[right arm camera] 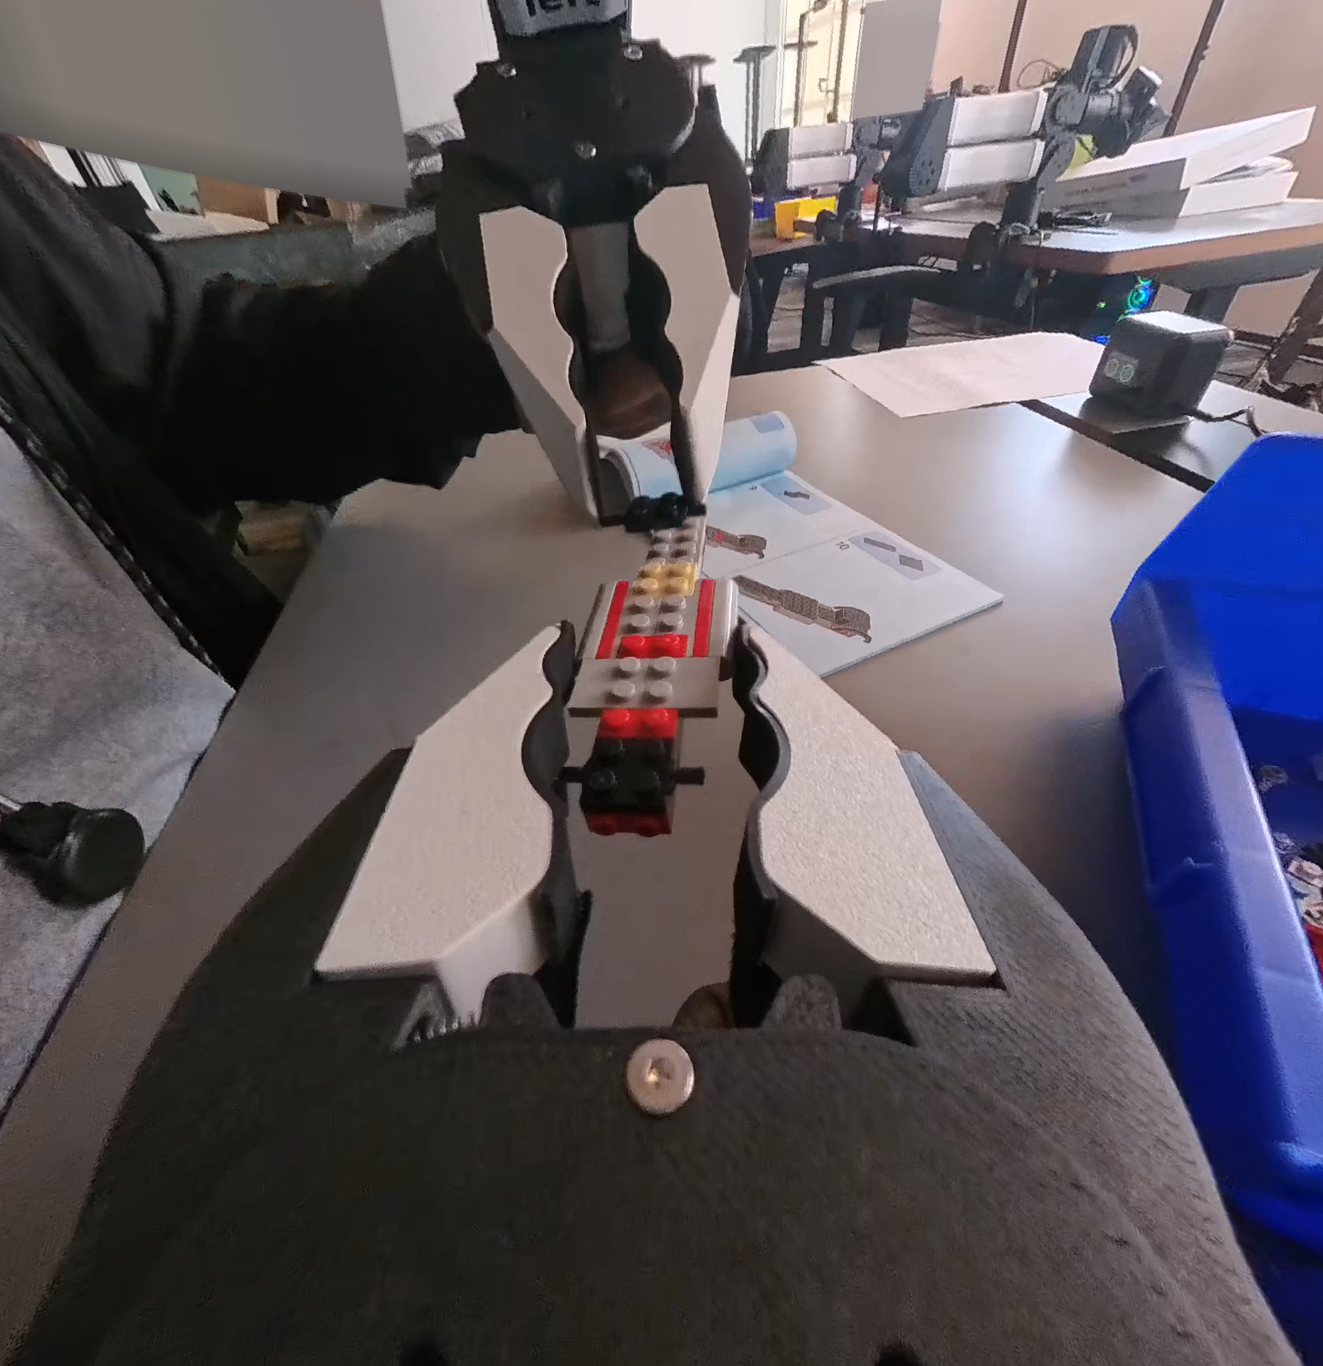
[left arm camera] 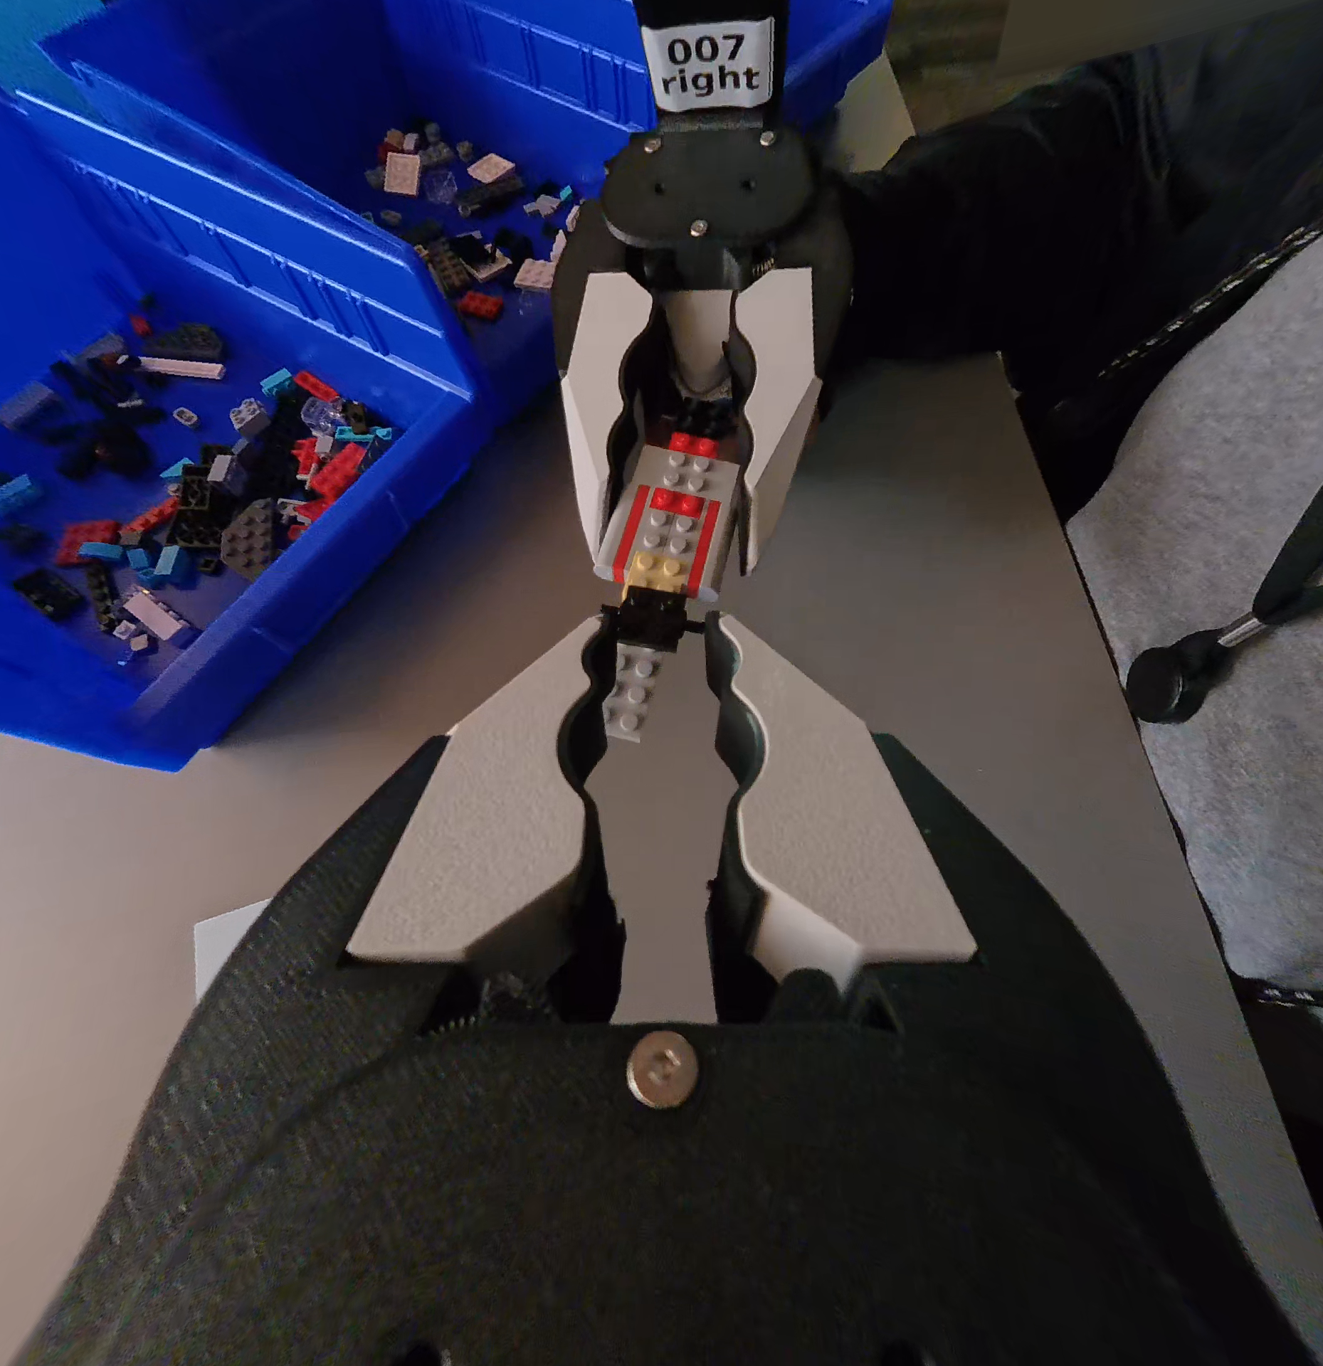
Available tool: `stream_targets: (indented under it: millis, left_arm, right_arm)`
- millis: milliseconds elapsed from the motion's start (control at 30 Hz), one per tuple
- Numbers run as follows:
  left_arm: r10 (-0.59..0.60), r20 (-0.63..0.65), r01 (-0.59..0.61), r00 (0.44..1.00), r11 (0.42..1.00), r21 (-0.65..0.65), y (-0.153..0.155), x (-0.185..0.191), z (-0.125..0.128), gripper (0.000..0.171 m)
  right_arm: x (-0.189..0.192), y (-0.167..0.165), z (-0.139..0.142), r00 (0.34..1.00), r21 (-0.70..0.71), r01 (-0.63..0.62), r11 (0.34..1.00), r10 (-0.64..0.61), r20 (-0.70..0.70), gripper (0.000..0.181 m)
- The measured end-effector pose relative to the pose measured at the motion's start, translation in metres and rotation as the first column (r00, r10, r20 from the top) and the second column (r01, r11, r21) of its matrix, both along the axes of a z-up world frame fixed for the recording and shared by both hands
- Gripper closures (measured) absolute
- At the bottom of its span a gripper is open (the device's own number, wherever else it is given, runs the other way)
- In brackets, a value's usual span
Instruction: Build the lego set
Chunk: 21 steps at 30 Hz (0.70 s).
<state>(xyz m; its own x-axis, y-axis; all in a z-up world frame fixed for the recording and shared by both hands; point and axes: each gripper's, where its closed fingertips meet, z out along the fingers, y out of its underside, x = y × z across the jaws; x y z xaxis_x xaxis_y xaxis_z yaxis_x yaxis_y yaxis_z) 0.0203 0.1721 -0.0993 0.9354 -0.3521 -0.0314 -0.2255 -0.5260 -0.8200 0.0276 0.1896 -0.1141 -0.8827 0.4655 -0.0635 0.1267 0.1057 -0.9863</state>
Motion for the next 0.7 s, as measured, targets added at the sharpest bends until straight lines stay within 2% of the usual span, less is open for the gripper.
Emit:
stream_targets:
  millis: [700]
  left_arm:
    - [0.002,-0.046,-0.005,0.999,0.999,-0.054,0.0034,-0.0024,-0.0028,0.148]
  right_arm:
    - [0.0001,-0.001,0.0059,1.0,-0.033,0.006,0.999,-0.006,-0.019,0.136]
